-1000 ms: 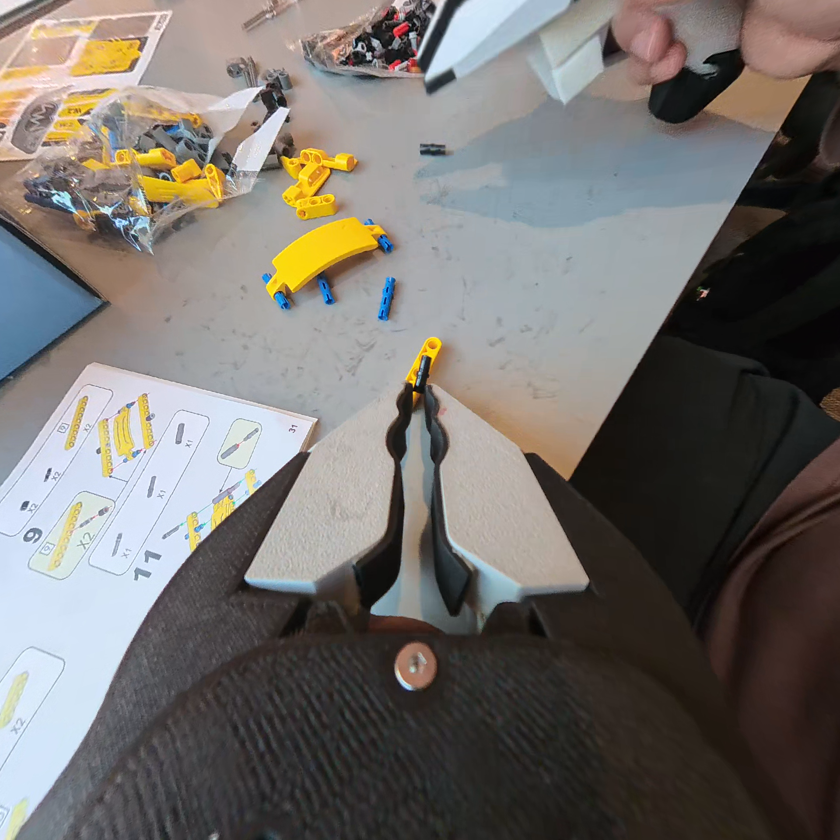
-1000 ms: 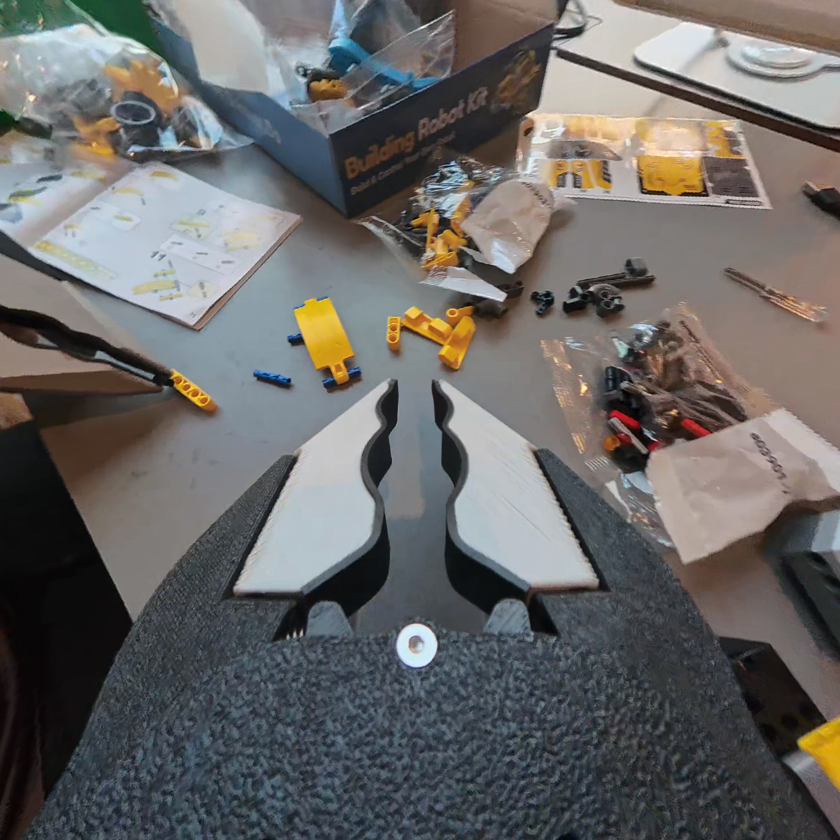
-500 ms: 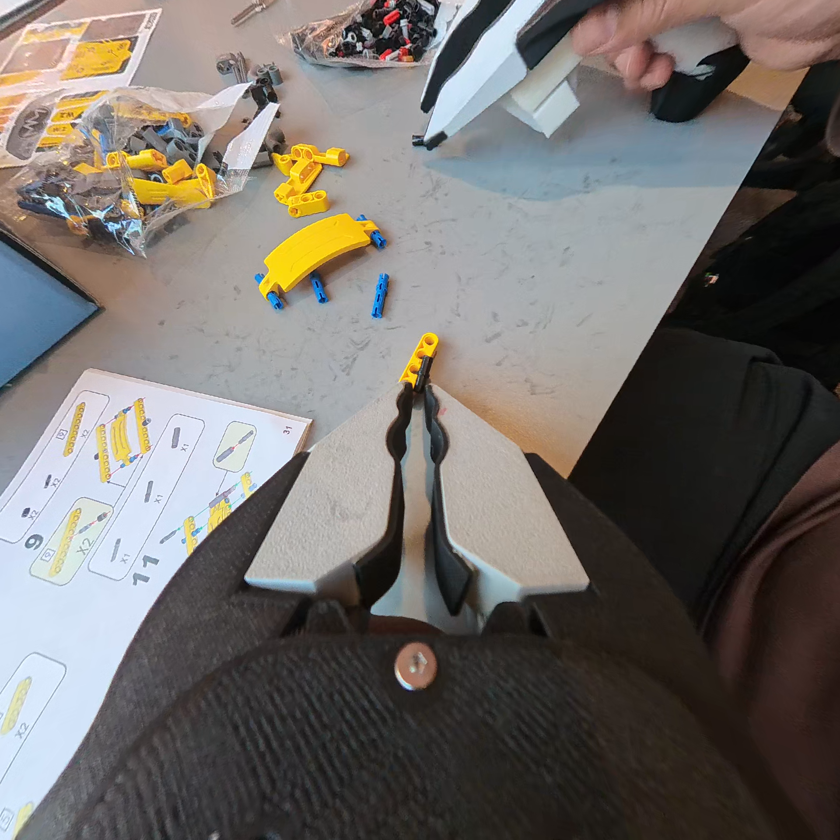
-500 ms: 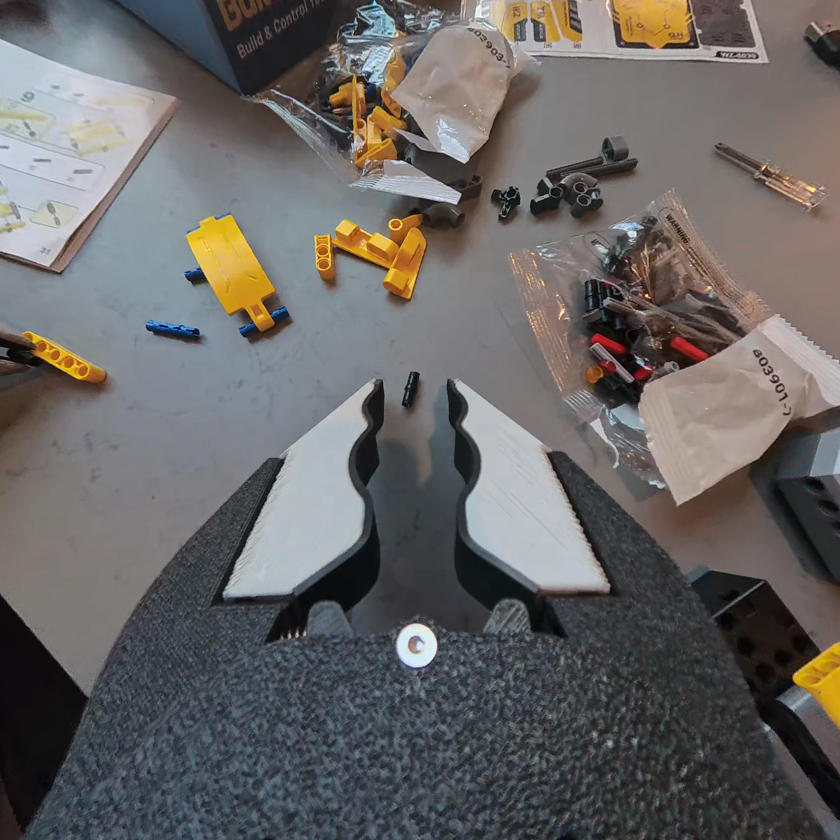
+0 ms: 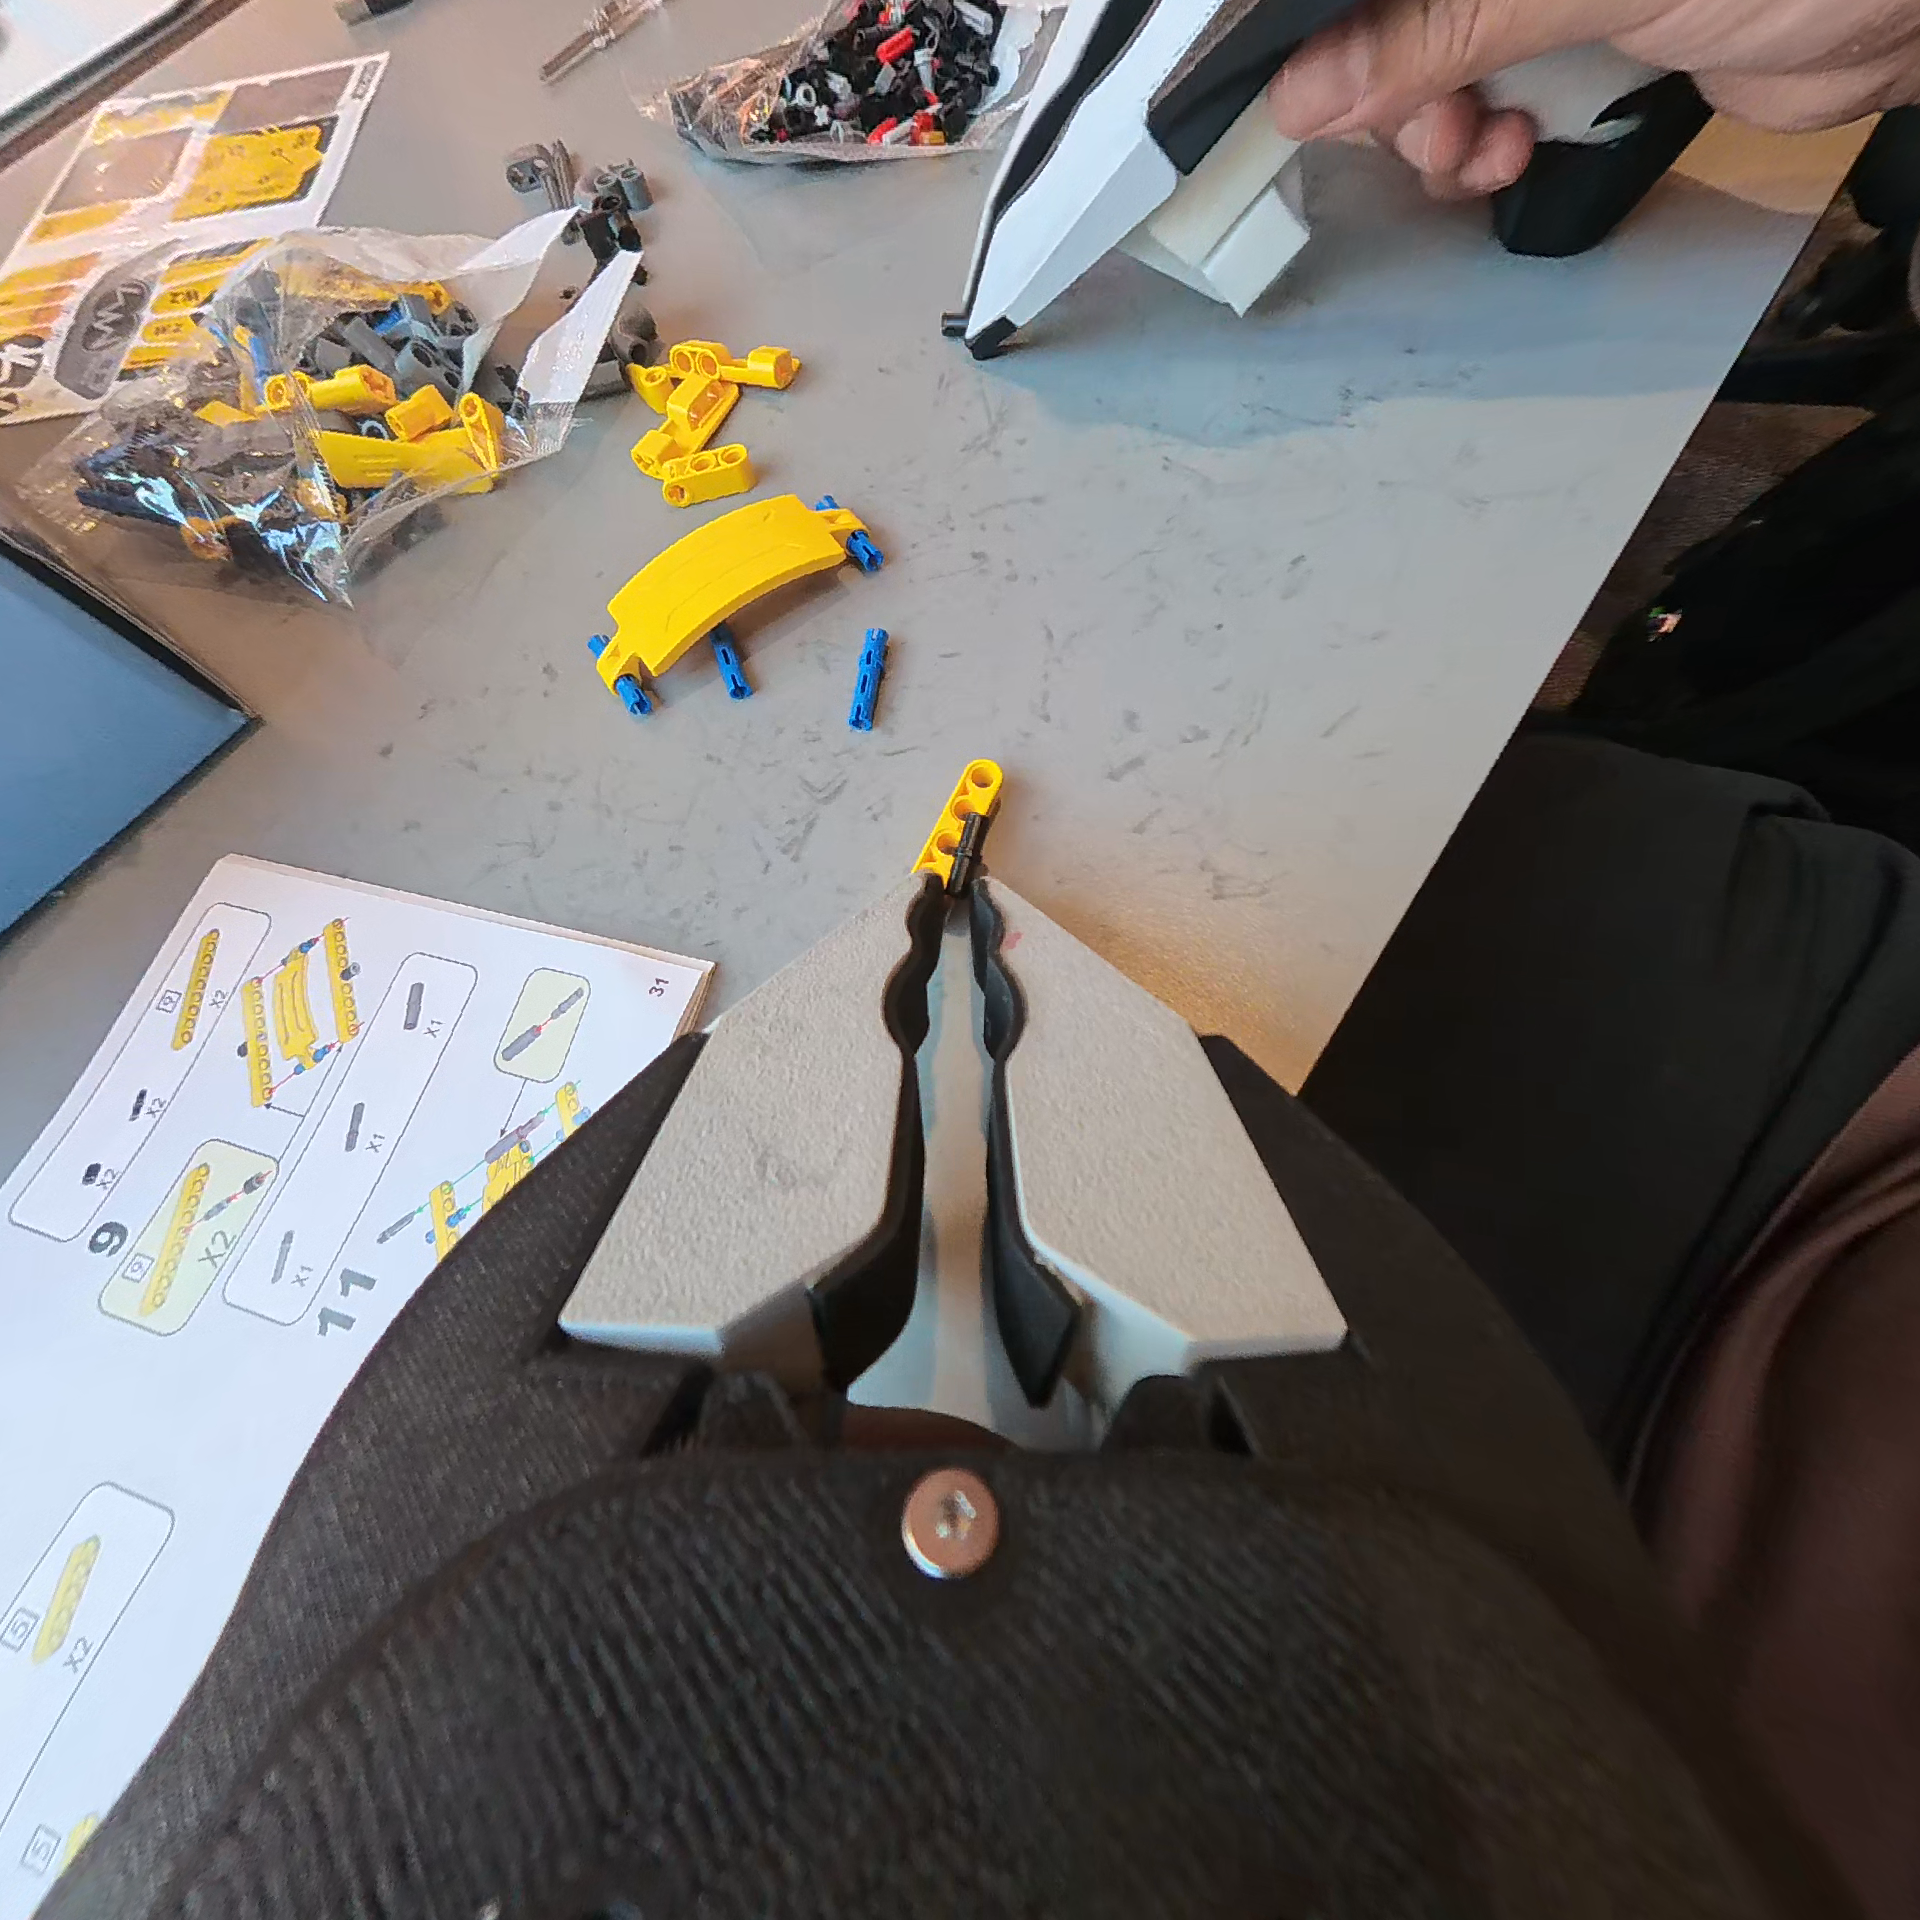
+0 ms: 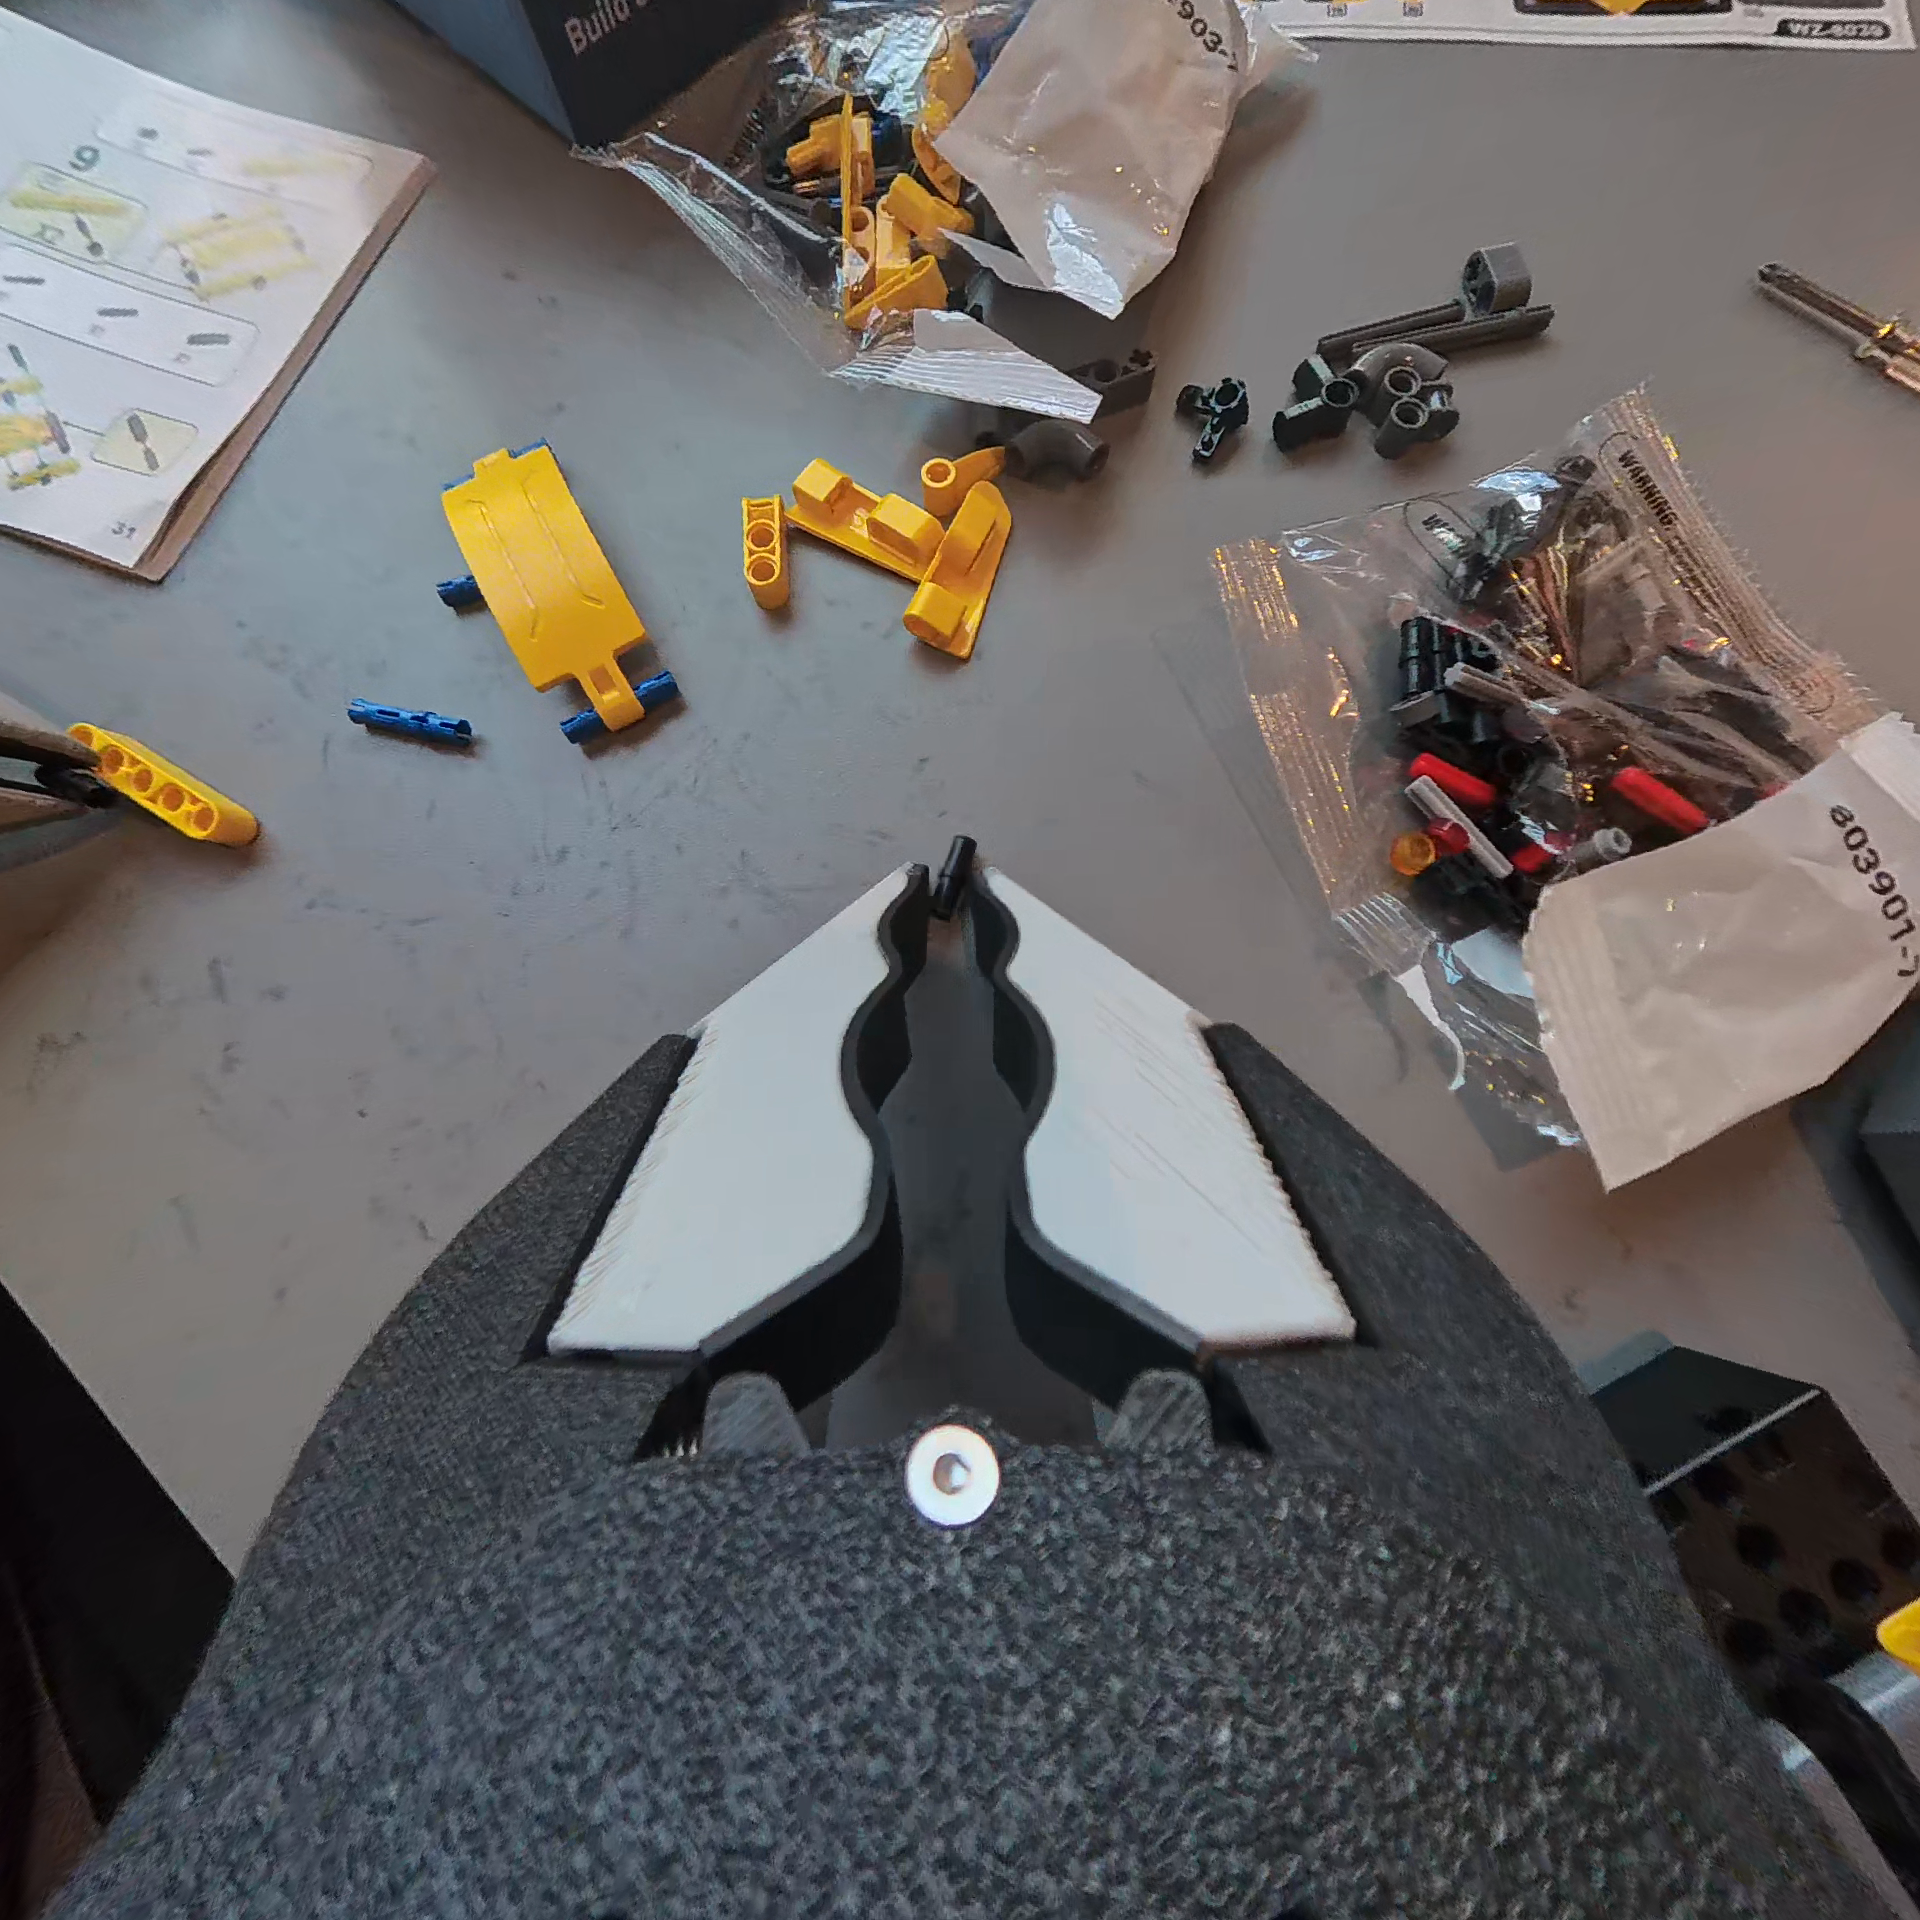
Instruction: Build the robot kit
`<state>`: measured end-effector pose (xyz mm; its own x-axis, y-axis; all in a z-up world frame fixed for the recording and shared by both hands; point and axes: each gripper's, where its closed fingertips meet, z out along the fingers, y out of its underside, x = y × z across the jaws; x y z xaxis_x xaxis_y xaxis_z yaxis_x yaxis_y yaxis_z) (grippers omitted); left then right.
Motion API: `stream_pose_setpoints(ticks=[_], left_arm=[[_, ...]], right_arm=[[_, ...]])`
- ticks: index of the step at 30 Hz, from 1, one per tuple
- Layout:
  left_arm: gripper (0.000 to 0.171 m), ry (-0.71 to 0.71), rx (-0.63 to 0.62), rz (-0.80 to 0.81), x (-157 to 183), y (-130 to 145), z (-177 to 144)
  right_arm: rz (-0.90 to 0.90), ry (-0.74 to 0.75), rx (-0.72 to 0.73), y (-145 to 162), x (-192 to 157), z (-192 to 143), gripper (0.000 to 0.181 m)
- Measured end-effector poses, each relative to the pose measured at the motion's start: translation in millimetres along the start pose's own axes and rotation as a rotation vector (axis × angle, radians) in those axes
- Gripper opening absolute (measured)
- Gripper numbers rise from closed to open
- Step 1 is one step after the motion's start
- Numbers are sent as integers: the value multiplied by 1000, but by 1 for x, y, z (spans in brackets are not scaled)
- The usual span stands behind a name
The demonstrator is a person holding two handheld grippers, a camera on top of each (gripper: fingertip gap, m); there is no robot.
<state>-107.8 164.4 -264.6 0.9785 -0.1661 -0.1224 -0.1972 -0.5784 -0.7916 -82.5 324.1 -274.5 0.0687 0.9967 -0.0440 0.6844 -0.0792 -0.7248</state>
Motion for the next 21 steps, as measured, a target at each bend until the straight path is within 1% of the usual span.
stream_pose_setpoints(ticks=[2,13,21], left_arm=[[1,0,0,0,0,0,0],[1,1,1,0,0,0,0],[1,3,1,-4,0,0,0]], right_arm=[[-11,-4,-1,0,-2,0,5],[-53,-27,-1,0,-8,0,4],[-234,-203,3,3,-48,-3,4]])
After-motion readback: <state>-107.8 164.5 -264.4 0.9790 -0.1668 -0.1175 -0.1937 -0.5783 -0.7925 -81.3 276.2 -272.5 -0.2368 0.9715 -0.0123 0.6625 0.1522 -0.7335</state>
